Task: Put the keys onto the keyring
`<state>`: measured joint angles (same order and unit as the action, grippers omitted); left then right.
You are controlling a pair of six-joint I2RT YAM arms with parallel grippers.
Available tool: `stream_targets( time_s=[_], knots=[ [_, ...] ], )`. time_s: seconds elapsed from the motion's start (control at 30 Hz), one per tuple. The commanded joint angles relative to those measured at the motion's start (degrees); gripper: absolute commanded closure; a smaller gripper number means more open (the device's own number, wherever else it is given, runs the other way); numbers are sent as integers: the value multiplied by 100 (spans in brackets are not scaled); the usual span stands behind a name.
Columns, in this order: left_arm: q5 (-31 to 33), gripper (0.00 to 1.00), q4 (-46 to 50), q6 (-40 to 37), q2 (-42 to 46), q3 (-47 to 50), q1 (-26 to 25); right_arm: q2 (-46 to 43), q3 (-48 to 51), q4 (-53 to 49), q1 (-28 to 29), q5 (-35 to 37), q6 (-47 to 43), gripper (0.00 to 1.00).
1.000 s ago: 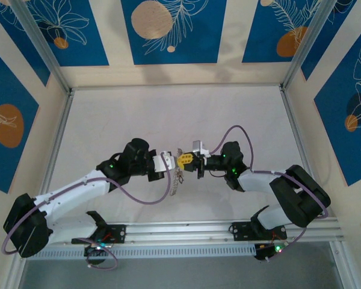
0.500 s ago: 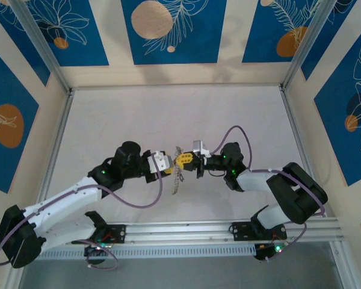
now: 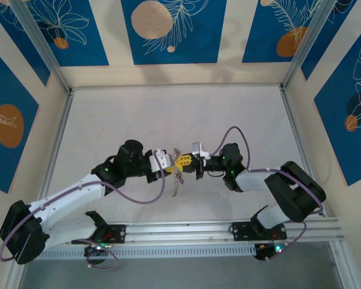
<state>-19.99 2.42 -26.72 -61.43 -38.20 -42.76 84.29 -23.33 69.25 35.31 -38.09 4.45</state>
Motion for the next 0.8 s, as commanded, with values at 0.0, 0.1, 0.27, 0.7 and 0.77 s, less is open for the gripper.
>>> stream_targets(
  time_s=[0.0,0.1,0.27,0.7,0.77],
  knots=[
    [-327,72,-41,131,-127,-198,62,17,-52,276,68,-137,-184,100],
    [-442,75,-157,166,-206,-223,62,43,-51,260,90,-142,-214,100],
    [-394,87,-155,70,-198,-244,66,72,-42,202,116,-154,-269,100],
    [-146,73,337,-266,-134,-411,75,79,-25,27,125,-146,-469,100],
    [-163,71,528,-387,-70,-426,84,61,-31,-7,123,-138,-505,100]
  ],
)
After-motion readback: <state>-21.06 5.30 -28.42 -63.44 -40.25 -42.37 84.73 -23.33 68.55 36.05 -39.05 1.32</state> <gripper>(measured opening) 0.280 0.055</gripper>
